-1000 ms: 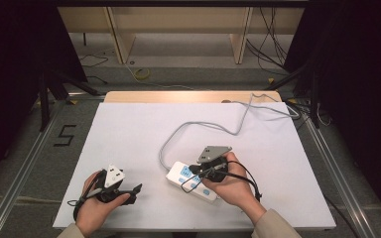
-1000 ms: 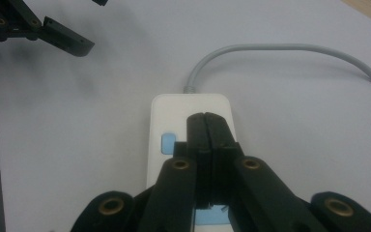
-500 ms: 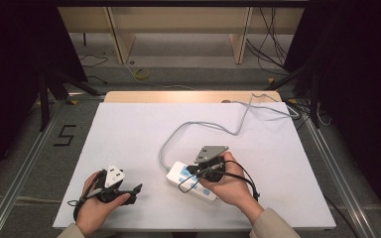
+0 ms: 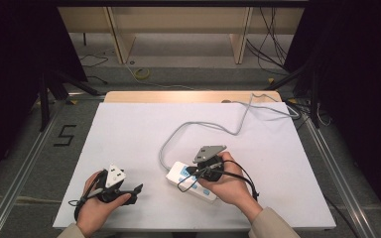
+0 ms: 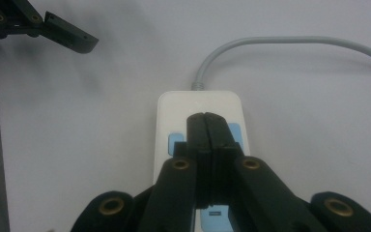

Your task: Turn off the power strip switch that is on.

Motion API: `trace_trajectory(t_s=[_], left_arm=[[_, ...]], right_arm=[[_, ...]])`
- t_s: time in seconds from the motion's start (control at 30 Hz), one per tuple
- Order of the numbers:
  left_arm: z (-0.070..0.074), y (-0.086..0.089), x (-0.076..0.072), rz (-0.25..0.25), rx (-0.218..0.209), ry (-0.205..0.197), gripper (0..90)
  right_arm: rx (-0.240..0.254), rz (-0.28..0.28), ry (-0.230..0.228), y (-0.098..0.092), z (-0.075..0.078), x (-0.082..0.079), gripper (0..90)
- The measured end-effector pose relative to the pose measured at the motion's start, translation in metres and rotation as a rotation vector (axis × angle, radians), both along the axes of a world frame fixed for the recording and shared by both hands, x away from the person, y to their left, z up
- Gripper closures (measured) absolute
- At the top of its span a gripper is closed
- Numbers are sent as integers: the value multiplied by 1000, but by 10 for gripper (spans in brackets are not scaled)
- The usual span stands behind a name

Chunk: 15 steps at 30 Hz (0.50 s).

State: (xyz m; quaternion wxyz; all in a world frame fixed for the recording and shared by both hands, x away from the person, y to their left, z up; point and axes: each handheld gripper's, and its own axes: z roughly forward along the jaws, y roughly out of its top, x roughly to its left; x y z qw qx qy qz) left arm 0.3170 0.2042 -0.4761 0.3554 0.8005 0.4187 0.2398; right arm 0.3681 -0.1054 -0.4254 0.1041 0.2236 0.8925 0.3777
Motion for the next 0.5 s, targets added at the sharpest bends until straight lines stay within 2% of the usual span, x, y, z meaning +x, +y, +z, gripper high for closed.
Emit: trace_trajectory(t_s=[0.13, 0.5], left_arm=[[0, 0, 0, 0, -2, -1, 170], [0, 0, 0, -2, -2, -2, 170]], right_arm=[[-1, -5, 14, 2, -2, 1, 900], [-36, 26, 60, 13, -9, 4, 900]])
